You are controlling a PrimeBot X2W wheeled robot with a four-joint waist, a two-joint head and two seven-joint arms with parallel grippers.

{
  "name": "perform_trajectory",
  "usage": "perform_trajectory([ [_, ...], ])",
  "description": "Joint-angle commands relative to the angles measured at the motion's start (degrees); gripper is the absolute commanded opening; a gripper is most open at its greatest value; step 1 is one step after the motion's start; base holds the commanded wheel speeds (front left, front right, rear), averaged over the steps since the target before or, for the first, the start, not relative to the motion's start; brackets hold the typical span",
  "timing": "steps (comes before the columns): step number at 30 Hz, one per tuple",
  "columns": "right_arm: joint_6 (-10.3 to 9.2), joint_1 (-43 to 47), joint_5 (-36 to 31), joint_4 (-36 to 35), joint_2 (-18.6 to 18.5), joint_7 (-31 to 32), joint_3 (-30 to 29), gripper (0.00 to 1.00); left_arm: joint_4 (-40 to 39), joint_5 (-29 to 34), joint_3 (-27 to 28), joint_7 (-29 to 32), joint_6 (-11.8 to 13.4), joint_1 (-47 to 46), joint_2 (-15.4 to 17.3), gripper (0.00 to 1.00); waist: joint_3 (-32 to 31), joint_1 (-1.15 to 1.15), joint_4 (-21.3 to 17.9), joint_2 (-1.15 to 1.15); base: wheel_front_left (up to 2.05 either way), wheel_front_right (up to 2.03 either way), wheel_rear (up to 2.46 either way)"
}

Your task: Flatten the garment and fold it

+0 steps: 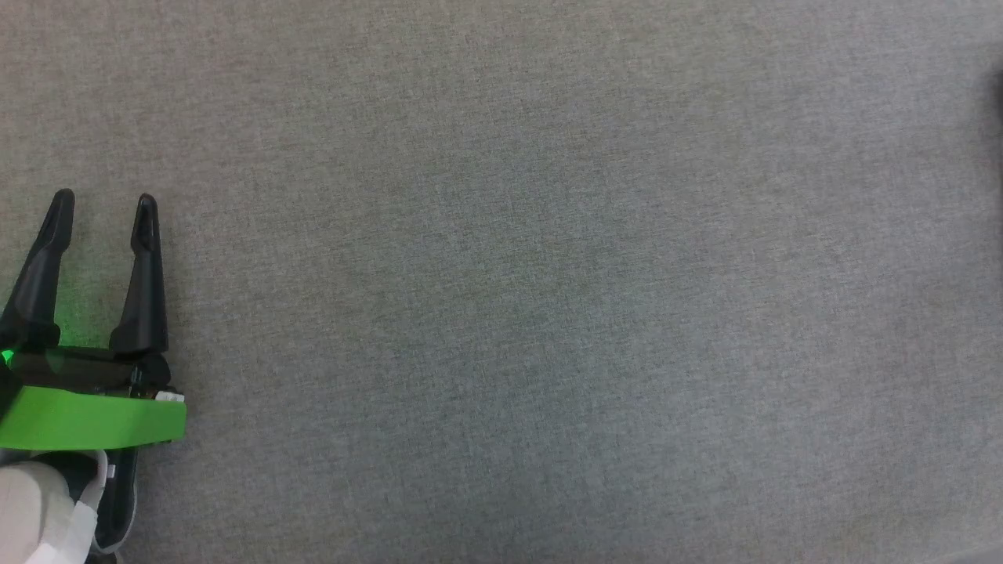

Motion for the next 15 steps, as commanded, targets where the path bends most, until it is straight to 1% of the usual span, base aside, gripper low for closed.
perform_trajectory([
  [1,-0.12,-1.4,-0.6,0.5,0.7,-1.5,-0.4,1.00,0.0,0.0,0.3,0.3,0.3,0.3,0.6,1.00,-0.2,0.00,-0.2,-0.01,0.00,0.00,0.00],
  [4,-0.12,-3.3,-0.5,1.4,1.5,-4.5,-1.5,1.00,0.7,-0.2,-0.1,0.1,0.4,0.3,0.3,1.00,-1.9,0.00,-0.2,-0.01,0.00,0.00,0.00],
  [7,-0.12,-6.1,1.0,0.6,2.4,-8.9,-2.3,1.00,2.1,-0.5,-0.7,-0.7,0.5,0.3,-0.7,1.00,-5.1,0.00,0.1,-0.01,0.00,0.00,0.00],
  [11,-0.12,-9.2,4.1,-2.3,3.3,-14.2,-0.5,1.00,4.1,-1.0,-1.0,-2.0,1.0,0.4,-2.5,1.00,-10.4,0.00,0.8,-0.01,0.00,0.00,0.00],
  [15,-0.12,-12.0,8.5,-5.9,6.2,-18.1,2.1,1.00,6.1,-1.3,-0.8,-3.1,1.8,0.6,-4.4,1.00,-15.9,0.00,1.7,-0.01,0.00,0.00,0.00],
])
